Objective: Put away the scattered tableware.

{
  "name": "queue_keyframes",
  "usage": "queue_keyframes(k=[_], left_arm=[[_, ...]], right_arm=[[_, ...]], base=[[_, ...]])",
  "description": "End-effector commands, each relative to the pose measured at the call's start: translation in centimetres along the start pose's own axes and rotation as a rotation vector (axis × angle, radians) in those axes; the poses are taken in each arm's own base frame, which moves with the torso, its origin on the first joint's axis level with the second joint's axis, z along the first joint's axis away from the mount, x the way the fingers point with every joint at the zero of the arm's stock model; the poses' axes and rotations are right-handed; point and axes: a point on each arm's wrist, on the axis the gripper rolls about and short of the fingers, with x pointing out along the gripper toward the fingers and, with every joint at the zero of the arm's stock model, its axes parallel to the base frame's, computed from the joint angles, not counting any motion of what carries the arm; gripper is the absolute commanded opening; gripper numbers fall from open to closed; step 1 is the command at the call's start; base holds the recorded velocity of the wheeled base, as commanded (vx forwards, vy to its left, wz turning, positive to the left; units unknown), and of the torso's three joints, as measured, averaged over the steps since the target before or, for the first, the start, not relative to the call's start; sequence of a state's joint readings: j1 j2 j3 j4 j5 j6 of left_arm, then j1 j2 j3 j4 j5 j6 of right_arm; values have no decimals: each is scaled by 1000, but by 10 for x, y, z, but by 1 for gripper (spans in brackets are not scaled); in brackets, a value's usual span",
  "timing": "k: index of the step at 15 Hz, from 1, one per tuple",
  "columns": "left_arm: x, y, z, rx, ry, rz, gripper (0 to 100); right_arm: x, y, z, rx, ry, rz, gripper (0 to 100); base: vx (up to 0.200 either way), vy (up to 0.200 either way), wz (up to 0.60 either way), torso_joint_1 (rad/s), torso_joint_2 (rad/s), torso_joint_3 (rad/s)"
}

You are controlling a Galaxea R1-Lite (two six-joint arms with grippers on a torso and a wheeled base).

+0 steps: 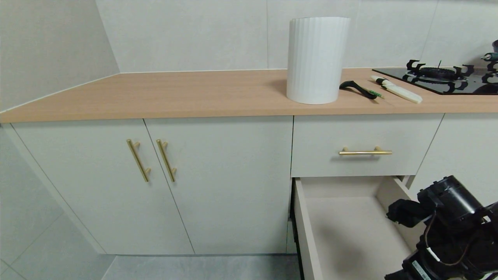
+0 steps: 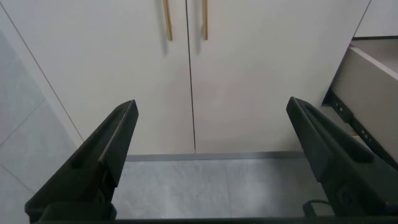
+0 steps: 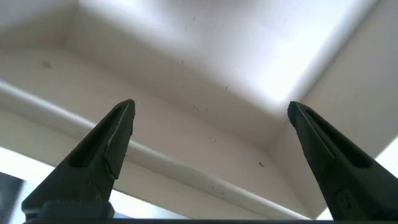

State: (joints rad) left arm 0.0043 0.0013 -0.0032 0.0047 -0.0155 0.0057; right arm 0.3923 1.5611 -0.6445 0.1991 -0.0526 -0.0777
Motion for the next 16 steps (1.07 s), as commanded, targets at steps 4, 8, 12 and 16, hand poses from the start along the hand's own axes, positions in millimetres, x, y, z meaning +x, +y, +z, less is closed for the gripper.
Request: queue_keyframes(k=[4, 8, 12, 16], left_arm=[[0, 0, 0, 0, 0, 1, 100], [0, 0, 0, 0, 0, 1, 100], [0, 0, 0, 0, 0, 1, 100], [0, 0, 0, 0, 0, 1, 100]], right_arm=[[-31, -7, 33, 235, -243, -5, 100], [-38, -20, 40, 287, -351, -32, 100], [-37, -20, 40, 287, -351, -32, 100], [-36, -20, 40, 285, -348, -32, 100]], base=[[0, 0, 0, 0, 0, 0], [0, 0, 0, 0, 0, 0], [0, 0, 0, 47, -190, -188], [0, 0, 0, 117, -461, -310]])
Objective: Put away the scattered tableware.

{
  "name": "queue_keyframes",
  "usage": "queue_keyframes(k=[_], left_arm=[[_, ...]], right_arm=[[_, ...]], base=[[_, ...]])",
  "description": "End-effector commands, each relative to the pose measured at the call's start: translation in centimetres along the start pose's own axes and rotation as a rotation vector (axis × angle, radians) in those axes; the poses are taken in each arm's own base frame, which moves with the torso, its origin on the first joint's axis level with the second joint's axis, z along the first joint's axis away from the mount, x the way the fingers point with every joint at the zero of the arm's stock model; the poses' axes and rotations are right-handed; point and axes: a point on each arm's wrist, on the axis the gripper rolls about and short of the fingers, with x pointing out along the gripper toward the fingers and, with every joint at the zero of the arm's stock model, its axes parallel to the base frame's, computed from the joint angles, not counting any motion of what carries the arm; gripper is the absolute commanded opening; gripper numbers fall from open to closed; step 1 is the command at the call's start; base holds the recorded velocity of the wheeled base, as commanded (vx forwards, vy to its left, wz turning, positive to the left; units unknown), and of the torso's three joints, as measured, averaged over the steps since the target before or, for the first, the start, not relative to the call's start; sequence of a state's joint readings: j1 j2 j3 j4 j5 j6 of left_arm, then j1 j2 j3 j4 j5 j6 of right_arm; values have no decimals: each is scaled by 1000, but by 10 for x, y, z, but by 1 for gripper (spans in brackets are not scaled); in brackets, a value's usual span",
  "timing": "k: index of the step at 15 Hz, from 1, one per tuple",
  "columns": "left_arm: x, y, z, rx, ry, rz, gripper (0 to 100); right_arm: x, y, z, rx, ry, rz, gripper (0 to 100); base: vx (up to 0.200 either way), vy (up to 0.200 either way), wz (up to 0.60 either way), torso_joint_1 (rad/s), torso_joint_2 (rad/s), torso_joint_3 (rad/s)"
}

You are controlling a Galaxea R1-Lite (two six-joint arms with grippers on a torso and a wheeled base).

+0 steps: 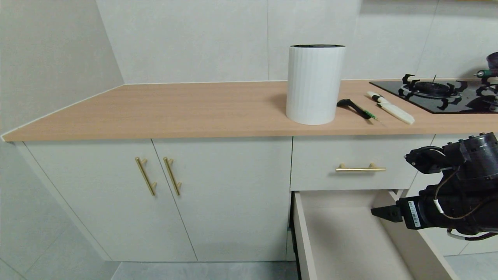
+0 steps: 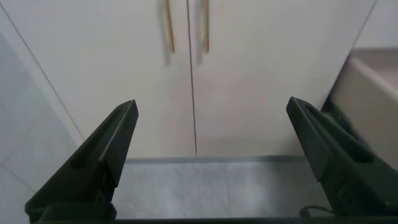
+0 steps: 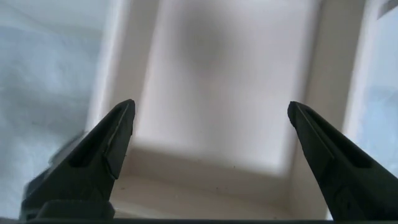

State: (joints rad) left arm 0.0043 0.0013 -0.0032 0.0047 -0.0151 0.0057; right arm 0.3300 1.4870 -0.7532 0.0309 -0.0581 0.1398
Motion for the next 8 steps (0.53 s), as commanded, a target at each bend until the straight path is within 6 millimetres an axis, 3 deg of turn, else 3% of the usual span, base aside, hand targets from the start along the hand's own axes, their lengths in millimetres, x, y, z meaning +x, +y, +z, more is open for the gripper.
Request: queue_keyframes(k=[1, 8], left_arm=[[0, 0, 0, 0, 0, 0, 100], [0, 0, 0, 0, 0, 0, 100]], right_arm=[[1, 0, 0, -2, 2, -1, 100], [0, -1, 1, 2, -6, -2, 100]], base=[[0, 0, 0, 149, -486, -310], [0, 0, 0, 173, -464, -291]])
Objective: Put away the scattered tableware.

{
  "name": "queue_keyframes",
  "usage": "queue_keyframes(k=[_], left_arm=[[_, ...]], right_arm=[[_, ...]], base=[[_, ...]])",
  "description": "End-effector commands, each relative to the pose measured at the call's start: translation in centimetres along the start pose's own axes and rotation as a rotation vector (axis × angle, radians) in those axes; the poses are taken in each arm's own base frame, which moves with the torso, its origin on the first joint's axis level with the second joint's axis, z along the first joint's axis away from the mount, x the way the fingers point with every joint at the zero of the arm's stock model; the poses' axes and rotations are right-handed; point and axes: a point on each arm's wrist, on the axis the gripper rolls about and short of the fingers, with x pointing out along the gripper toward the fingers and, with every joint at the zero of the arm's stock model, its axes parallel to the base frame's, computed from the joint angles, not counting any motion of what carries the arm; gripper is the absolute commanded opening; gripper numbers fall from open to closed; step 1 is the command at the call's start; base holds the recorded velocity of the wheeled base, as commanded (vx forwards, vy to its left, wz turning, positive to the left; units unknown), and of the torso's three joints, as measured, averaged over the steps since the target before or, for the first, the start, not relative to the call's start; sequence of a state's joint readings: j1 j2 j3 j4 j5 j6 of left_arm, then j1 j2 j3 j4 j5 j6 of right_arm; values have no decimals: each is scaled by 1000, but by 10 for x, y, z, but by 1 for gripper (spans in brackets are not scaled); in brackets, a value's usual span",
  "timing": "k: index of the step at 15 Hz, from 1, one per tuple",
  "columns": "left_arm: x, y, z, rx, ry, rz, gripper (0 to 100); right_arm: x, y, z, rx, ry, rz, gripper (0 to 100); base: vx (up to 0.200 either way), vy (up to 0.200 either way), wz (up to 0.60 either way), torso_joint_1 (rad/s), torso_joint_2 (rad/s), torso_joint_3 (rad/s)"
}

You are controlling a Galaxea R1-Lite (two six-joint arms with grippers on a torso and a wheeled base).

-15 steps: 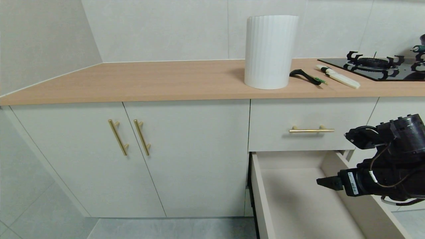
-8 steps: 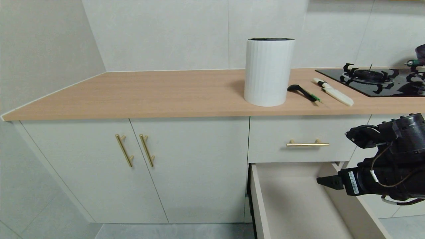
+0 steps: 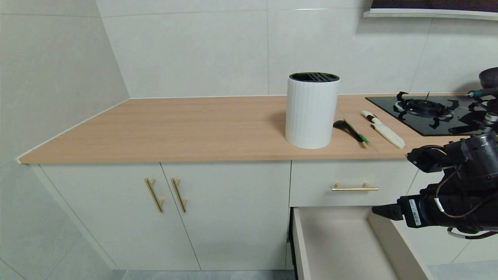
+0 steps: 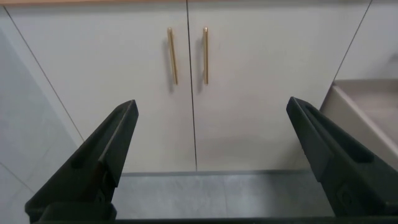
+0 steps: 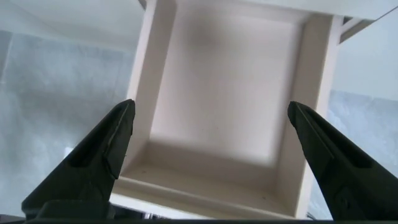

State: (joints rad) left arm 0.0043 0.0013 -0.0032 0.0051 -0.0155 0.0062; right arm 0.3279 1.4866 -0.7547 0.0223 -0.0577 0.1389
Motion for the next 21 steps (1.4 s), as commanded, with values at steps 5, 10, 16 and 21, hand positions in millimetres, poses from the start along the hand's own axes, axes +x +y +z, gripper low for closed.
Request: queue_keyframes(k=[5, 10, 16, 21], left_arm=[[0, 0, 0, 0, 0, 1, 100], [0, 0, 0, 0, 1, 1, 100], [0, 0, 0, 0, 0, 1, 100], [0, 0, 0, 0, 0, 1, 100]], right_arm=[[-5, -4, 48, 25, -200, -7, 100], [35, -20, 144, 89, -289, -72, 100], [110, -41, 157, 173, -291, -157, 100], [122, -45, 154, 170, -276, -173, 100]], base=[[0, 0, 0, 34, -87, -56], [0, 0, 0, 0, 0, 0], [0, 0, 0, 0, 0, 0], [0, 0, 0, 0, 0, 0]])
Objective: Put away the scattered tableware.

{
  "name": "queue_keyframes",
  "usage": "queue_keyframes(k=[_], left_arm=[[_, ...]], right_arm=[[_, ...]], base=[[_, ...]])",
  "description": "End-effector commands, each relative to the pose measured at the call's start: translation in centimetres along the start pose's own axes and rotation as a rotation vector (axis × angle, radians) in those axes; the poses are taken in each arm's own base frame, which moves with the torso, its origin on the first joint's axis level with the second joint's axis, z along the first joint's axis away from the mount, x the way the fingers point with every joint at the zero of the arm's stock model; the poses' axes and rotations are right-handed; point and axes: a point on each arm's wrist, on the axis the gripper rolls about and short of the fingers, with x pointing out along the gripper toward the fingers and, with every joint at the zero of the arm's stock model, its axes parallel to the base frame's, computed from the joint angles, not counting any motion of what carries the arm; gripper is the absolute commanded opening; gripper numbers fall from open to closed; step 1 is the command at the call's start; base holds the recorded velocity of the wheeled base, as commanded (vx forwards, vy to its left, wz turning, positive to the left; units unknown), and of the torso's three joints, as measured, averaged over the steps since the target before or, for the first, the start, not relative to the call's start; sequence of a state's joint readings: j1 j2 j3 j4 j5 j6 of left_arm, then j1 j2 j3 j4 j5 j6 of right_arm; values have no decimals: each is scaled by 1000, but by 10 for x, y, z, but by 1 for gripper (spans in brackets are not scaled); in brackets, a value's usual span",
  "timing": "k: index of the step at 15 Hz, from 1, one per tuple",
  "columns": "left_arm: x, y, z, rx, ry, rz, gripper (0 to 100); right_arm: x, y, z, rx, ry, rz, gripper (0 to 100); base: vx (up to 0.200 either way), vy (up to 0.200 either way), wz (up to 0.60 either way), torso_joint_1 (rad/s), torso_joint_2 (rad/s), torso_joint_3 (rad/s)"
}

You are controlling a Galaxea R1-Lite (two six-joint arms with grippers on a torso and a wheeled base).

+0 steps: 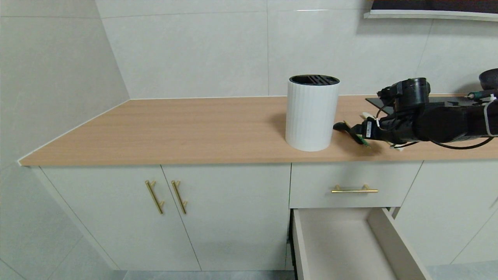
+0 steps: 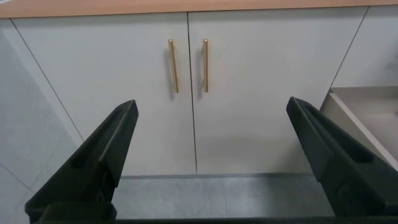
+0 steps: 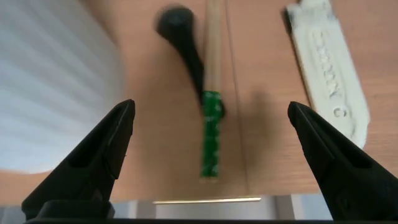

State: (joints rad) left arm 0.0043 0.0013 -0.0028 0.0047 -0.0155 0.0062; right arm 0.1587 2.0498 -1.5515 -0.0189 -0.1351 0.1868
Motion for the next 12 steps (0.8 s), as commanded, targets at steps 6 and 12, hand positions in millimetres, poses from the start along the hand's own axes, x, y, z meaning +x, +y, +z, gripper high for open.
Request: queue_keyframes(k=[6, 12], left_arm=[[0, 0, 0, 0, 0, 1, 100], [0, 0, 0, 0, 0, 1, 100]], right_arm=[[6, -1, -11, -17, 68, -10, 100], [12, -1, -15, -30, 82, -12, 0]], base=[[0, 0, 0, 0, 0, 0], [0, 0, 0, 0, 0, 0]])
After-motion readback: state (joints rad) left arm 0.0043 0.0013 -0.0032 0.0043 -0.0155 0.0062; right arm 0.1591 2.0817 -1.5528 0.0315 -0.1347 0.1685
